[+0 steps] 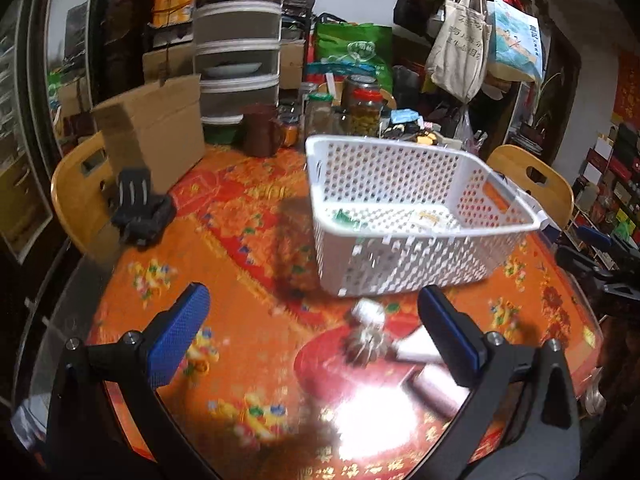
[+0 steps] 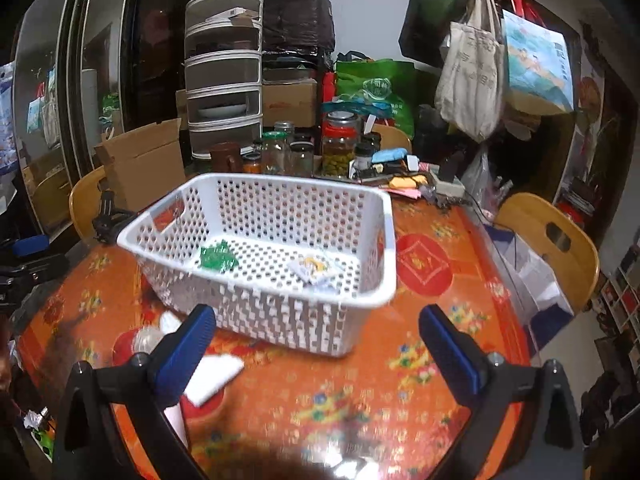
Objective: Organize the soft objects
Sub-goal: 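Reach the right gripper to the pink rolled towel and close on it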
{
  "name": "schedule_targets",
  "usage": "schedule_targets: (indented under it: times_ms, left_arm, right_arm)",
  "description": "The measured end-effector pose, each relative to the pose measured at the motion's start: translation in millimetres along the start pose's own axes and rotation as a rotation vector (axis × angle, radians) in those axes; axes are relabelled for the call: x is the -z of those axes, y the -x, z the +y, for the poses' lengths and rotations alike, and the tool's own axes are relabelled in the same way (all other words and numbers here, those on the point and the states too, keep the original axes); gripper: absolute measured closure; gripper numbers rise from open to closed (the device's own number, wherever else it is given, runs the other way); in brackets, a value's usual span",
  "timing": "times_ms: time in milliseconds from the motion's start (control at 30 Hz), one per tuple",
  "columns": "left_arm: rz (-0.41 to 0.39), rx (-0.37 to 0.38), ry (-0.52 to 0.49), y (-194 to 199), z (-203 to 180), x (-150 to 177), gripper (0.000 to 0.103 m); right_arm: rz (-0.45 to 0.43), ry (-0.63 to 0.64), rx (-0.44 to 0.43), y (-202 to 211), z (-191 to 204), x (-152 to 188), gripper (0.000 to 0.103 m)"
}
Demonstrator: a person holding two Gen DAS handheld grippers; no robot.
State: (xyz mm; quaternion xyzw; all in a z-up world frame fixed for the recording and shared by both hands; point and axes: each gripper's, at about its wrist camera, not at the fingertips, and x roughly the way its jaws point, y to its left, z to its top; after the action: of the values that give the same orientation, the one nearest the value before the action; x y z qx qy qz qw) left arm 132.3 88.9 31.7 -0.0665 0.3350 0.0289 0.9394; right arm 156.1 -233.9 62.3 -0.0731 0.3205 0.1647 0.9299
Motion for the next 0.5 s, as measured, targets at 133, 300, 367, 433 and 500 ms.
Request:
schedule_targets:
  times_ms: [133, 300, 367, 433, 500]
  left_arm:
    - [0.026, -0.015, 0.017, -13, 4, 33, 0.0]
    - [0.088, 0.005, 0.021, -41, 2, 59, 0.0]
    - [0.093, 0.004, 0.025, -48, 0, 65, 0.0]
    - [0.099, 0.002, 0.033, -53, -1, 69, 0.0]
    - [0.1, 0.007, 0.042, -57, 0, 72, 0.0]
  right_arm:
    - [0.01, -0.032, -0.002, 4, 0, 36, 0.002]
    - [0.042, -0.07, -0.066, -2, 10, 77, 0.002]
    - [0.044, -0.074, -0.08, -2, 17, 88, 0.002]
    - [0.044, -0.079, -0.108, -1, 27, 98, 0.002]
    - [0.042, -0.078, -0.138, -1, 38, 105, 0.002]
